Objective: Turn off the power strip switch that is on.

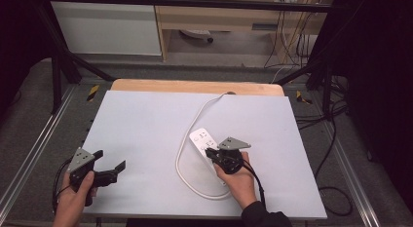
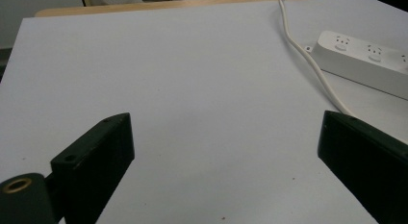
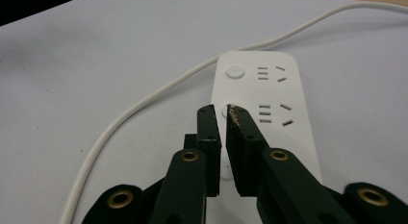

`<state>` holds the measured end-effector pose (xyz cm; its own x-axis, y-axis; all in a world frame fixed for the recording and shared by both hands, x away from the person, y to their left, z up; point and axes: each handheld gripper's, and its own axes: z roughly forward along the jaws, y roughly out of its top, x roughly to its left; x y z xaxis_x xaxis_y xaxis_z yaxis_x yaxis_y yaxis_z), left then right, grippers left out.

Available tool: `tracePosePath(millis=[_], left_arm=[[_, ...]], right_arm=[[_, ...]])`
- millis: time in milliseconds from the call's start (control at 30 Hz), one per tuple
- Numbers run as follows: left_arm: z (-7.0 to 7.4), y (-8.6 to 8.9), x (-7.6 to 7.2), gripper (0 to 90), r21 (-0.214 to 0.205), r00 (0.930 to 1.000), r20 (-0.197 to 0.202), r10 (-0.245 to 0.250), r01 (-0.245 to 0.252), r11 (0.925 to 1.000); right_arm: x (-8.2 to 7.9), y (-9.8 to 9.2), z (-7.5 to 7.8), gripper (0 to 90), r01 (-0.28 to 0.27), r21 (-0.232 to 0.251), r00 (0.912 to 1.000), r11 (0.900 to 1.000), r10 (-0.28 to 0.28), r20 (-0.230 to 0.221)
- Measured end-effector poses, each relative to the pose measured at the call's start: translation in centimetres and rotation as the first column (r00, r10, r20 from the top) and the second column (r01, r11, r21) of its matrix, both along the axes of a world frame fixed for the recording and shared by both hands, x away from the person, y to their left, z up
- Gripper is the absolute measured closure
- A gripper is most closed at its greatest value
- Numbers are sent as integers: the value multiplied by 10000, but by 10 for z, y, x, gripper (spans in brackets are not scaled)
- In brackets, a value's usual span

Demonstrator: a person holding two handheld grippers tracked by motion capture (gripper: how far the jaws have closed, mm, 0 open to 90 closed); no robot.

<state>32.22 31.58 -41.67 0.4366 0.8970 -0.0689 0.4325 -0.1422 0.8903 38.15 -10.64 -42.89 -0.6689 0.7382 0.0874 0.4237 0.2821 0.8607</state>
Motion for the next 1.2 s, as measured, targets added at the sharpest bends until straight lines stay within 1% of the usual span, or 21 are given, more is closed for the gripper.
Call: tracePosePath(millis=[100, 167, 200, 333, 700, 833, 967, 1200], left_arm=[[0, 0, 0, 56, 7, 10000, -8, 15, -15, 10000], [0, 0, 0, 56, 14, 10000, -15, 3, -3, 10000], [0, 0, 0, 56, 14, 10000, -20, 3, -3, 10000], [0, 0, 0, 56, -1, 10000, -24, -4, 4, 10000], [-1, 0, 0, 56, 11, 10000, -30, 5, -5, 10000], [-1, 0, 0, 56, 15, 10000, -28, -5, 5, 10000], [0, 0, 0, 56, -5, 10000, -19, -18, 18, 10000], [0, -1, 0, 56, 4, 10000, -29, -11, 11, 10000]], right_arm=[[0, -1, 3, 759, 114, 57, 9999, 9999, -114, 69], [0, -2, 5, 684, 183, 141, 9998, 9997, -184, 44], [0, -2, 6, 662, 220, 184, 9998, 9996, -221, 6], [1, -2, 8, 610, 270, 150, 9996, 9995, -269, -72], [3, -5, 13, 416, 572, 356, 9983, 9977, -567, -154], [4, -6, 14, 344, 654, 470, 9977, 9968, -644, -224], [5, -8, 16, 295, 696, 572, 9973, 9959, -680, -287], [7, -14, 21, 192, 842, 796, 9963, 9933, -823, -265]])
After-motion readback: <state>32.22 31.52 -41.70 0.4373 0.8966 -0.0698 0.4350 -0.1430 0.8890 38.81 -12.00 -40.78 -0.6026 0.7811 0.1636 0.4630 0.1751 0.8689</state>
